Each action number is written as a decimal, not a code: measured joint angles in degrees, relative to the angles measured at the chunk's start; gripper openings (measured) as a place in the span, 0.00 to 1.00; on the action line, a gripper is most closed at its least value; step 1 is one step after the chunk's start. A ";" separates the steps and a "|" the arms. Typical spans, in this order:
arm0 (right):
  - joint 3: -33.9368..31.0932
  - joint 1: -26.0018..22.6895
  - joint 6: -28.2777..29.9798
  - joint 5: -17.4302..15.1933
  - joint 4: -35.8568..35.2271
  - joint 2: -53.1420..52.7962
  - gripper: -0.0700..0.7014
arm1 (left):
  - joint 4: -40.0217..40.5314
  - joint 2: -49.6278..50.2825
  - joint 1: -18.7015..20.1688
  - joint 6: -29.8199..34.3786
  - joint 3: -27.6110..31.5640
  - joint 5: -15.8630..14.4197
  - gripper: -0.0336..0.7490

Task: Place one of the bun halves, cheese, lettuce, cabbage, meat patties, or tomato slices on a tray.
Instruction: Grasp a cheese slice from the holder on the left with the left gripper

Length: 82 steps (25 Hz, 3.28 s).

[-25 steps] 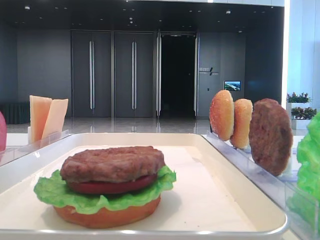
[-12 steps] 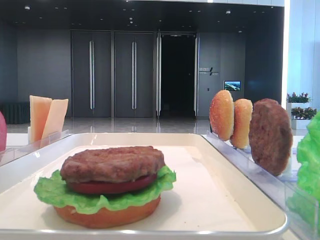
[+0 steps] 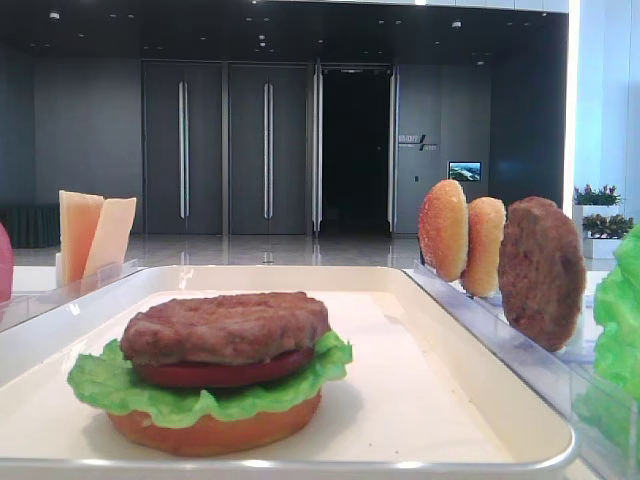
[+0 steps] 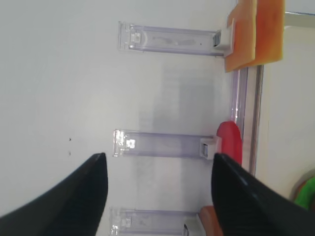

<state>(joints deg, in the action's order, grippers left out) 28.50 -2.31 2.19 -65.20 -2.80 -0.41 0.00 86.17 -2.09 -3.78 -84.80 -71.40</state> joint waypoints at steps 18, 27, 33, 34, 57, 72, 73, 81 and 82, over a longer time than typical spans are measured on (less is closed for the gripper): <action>0.00 0.00 0.00 0.00 0.00 0.00 0.61 | 0.00 22.27 0.00 -1.25 -22.34 0.14 0.68; 0.00 0.00 0.00 0.00 0.00 0.00 0.61 | 0.00 29.54 0.00 -1.36 -29.68 0.14 0.68; 0.00 0.00 0.00 0.00 0.00 0.00 0.61 | 1.83 32.67 0.00 -2.71 -31.80 0.20 0.68; 0.00 0.00 0.00 0.00 0.00 0.00 0.61 | 2.25 32.85 0.00 -2.72 -31.88 0.20 0.68; 0.00 0.00 0.00 0.00 0.00 0.00 0.61 | 10.46 34.81 16.51 -15.99 -32.21 0.25 0.68; 0.00 0.00 0.00 0.00 0.00 0.00 0.61 | 9.39 39.01 22.12 -23.13 -32.21 0.36 0.68; 0.00 0.00 0.00 0.00 0.00 0.00 0.61 | 9.39 39.29 22.12 -23.30 -32.21 0.36 0.68; 0.00 0.00 0.00 0.00 0.00 0.00 0.61 | 9.08 40.91 22.12 -23.59 -32.27 0.36 0.68; 0.00 0.00 0.00 0.00 0.00 0.00 0.61 | 9.08 41.14 22.12 -23.59 -32.27 0.41 0.68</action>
<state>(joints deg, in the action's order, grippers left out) 28.50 -2.31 2.19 -65.20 -2.80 -0.41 9.08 127.31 20.02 -27.37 -117.08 -70.99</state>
